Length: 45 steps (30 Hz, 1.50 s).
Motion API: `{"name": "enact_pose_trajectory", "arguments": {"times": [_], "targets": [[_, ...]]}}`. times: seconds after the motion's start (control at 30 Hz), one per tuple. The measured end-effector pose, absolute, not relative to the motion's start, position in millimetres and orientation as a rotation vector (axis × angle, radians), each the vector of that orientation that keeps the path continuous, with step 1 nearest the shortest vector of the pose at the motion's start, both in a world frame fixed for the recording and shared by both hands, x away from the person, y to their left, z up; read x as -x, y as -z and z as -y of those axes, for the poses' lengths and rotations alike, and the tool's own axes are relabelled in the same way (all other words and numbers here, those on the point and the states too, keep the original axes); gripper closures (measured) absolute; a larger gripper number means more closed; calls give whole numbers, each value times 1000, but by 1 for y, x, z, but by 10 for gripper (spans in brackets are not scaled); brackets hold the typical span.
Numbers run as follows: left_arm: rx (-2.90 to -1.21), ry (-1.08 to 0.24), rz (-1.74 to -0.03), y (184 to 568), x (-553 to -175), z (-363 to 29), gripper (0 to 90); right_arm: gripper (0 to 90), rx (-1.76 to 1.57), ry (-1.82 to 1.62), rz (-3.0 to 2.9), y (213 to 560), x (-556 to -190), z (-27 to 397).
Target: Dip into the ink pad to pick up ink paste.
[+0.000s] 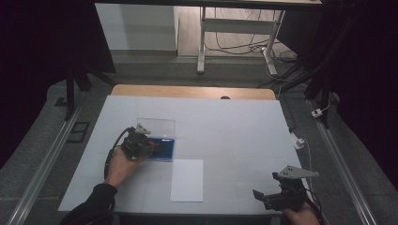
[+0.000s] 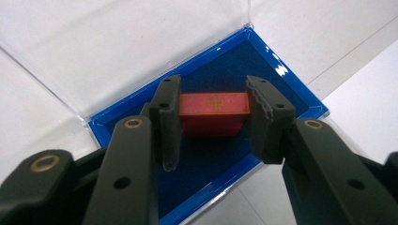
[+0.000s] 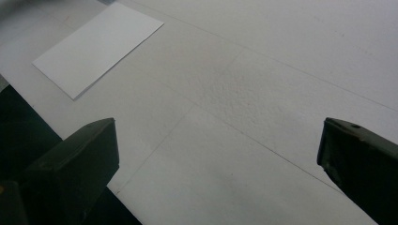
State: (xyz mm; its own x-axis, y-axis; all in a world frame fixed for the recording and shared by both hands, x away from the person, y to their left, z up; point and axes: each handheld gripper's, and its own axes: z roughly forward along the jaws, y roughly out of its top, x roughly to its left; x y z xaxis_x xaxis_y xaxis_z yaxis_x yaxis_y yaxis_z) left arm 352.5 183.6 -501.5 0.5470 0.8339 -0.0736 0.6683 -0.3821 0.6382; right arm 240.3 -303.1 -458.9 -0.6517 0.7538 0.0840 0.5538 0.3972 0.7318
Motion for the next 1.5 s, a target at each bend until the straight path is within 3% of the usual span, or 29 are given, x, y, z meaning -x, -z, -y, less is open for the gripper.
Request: {"name": "enact_pose_trajectory", "arguments": {"times": [0.13,0.43,0.67,0.87,1.1,1.5], "targets": [[-2144,-316,-1214,502,-354,-186,591,0,-1146,-1102,-2398,459,-240,303],[-2251,-496,-1165,499,-345,-167,591,0,-1148,-1097,-2401,459,-240,303],[-2163,-354,-1221,500,-353,-181,588,0,-1148,-1096,-2400,459,-240,303],[-2156,-318,-1226,494,-356,-181,585,0,-1153,-1111,-2393,459,-240,303],[-2065,-373,-1188,483,-353,-183,584,0,-1147,-1109,-2395,459,-240,303],[-2125,-389,-1180,491,-358,-173,584,0,-1148,-1105,-2398,459,-240,303]]}}
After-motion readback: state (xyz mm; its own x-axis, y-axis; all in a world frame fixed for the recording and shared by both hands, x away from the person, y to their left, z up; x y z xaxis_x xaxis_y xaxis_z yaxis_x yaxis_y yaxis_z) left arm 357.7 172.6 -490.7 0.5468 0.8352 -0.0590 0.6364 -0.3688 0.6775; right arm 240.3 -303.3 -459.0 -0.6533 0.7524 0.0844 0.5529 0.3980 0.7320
